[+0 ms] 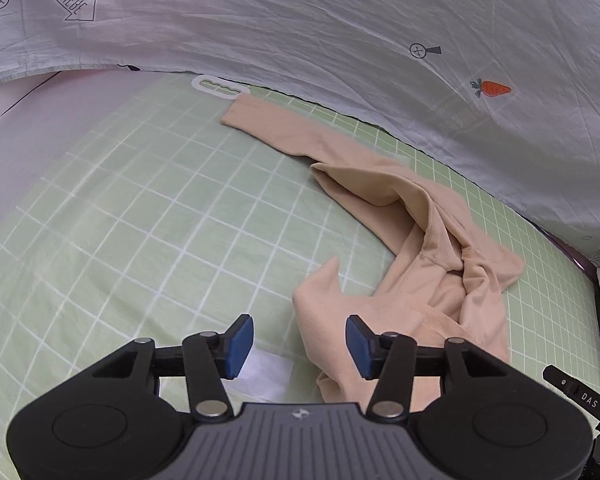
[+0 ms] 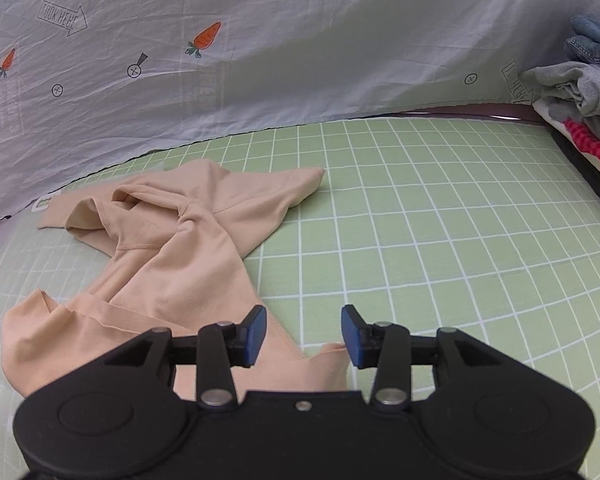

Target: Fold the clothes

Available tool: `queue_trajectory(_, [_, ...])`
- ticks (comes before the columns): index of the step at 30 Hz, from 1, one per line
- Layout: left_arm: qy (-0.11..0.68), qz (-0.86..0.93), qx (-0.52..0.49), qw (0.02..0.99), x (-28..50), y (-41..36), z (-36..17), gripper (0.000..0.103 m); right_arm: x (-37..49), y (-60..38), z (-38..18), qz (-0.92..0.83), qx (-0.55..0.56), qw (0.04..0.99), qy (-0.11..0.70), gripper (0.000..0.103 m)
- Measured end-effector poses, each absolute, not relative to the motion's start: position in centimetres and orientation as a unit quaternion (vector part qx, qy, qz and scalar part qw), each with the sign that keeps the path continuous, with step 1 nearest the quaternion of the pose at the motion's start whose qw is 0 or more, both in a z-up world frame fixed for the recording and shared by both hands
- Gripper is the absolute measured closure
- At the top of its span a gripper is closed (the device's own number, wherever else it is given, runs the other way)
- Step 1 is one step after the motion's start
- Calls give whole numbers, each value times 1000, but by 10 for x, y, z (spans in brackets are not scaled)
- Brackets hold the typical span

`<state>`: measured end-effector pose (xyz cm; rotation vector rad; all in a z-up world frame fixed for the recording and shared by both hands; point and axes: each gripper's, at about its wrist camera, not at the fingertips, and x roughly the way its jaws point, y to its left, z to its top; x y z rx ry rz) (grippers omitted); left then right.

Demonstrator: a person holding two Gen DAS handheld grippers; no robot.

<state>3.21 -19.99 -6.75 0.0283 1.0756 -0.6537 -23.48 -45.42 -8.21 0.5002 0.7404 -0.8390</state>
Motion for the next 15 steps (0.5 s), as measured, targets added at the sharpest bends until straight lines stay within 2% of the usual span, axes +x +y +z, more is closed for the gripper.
queue_trajectory(3, [517,-306,-1,799,49,-208,-79,51,-223,-465,-94,-411,242,799,366,60])
queue_trajectory(5, [525,-313,-1,791,58,-219,-86,51,-219,-469,-100,-424,242,787,377,55])
queue_trajectory(7, [532,-324,11,783,64,-233,-94,51,-222,-472,-106,-438,252,773,383,47])
queue_trajectory(11, [537,-343,30,770,66,-255,-108,53,-234,-476,-119,-447,287,750,393,46])
queue_trajectory(12, [535,-347,30,770,64,-256,-110,69,-238,-475,-120,-444,293,750,392,48])
queue_trajectory(13, [533,-350,30,770,62,-257,-111,98,-241,-474,-121,-440,299,752,389,54])
queue_trajectory(14, [530,-352,28,771,60,-257,-111,97,-245,-473,-121,-433,307,756,383,61])
queue_trajectory(15, [524,-351,21,776,58,-253,-109,97,-248,-473,-120,-426,313,761,376,82])
